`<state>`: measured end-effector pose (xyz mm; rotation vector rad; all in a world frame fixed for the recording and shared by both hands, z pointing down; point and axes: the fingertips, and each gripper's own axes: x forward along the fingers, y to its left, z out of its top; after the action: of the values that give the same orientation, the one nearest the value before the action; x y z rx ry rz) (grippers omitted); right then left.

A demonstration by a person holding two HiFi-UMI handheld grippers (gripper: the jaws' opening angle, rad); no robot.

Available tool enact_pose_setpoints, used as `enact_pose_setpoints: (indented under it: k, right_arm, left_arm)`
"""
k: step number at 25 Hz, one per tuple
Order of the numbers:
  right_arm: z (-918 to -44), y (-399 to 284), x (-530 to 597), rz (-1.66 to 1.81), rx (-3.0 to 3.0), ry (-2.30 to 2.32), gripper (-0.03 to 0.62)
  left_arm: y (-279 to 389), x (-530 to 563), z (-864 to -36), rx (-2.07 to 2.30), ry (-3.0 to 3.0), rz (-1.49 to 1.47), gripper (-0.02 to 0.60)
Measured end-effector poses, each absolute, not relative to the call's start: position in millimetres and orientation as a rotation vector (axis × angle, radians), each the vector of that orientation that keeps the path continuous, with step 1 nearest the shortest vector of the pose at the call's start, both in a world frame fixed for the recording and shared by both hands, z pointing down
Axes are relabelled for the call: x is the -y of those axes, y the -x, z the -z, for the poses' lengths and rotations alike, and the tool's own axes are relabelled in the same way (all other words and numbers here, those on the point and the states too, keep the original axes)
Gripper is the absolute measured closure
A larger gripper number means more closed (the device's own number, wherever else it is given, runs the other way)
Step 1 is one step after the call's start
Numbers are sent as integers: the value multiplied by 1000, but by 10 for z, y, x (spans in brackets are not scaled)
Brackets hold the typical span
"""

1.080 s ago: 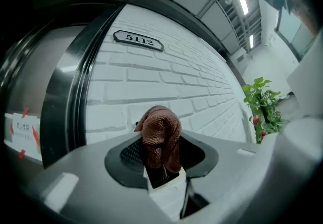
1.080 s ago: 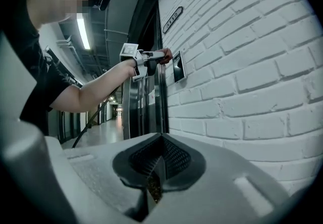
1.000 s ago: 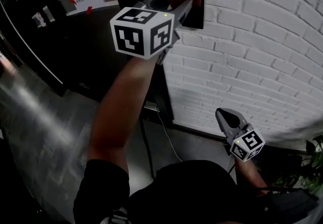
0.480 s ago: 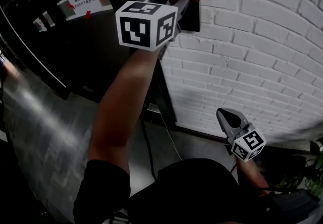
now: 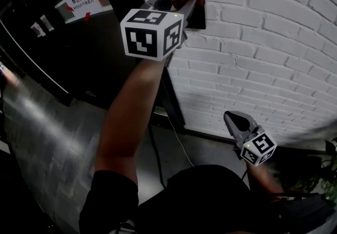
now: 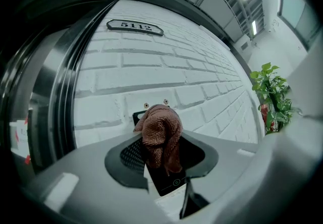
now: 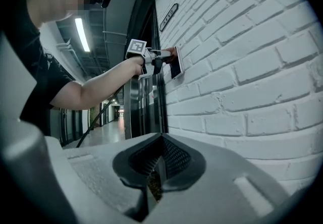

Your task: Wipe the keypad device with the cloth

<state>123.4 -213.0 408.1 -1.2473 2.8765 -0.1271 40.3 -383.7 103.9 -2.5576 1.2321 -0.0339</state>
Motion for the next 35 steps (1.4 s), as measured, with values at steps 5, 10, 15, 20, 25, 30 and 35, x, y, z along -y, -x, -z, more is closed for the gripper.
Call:
enact_pose_setpoints:
  k: [5, 10, 15, 20, 25, 30, 35]
  right_arm:
    - [-4103, -1258, 2083, 130, -2873, 1261, 603]
    - [-4113, -1267, 2025, 139, -2875, 1274, 603]
    - [-4152, -1253, 1993, 144, -2882, 1276, 603]
    - [-4152, -1211, 1968, 147, -2890, 1275, 603]
    - [-4154, -1233, 1955, 148, -2886, 1292, 603]
    - [-4169, -1244, 1936, 152, -2879, 1304, 603]
    - [-4159, -1233, 1950, 147, -2881, 1307, 603]
  left_arm:
    - [-397, 3835, -1171, -1241, 2568, 46, 417]
    - [-402, 3837, -1358, -1246, 2588, 75, 417]
    - [-405, 3840, -1590, -1250, 2609, 118, 417]
    - [-405, 3841, -1739, -1246, 2619, 160, 419]
    - [-403, 3845, -1876, -1243, 2645, 173, 419]
    - [-409, 3834, -2064, -1233, 2681, 186, 419]
    - [-393, 3843, -2182, -1226, 2692, 213, 419]
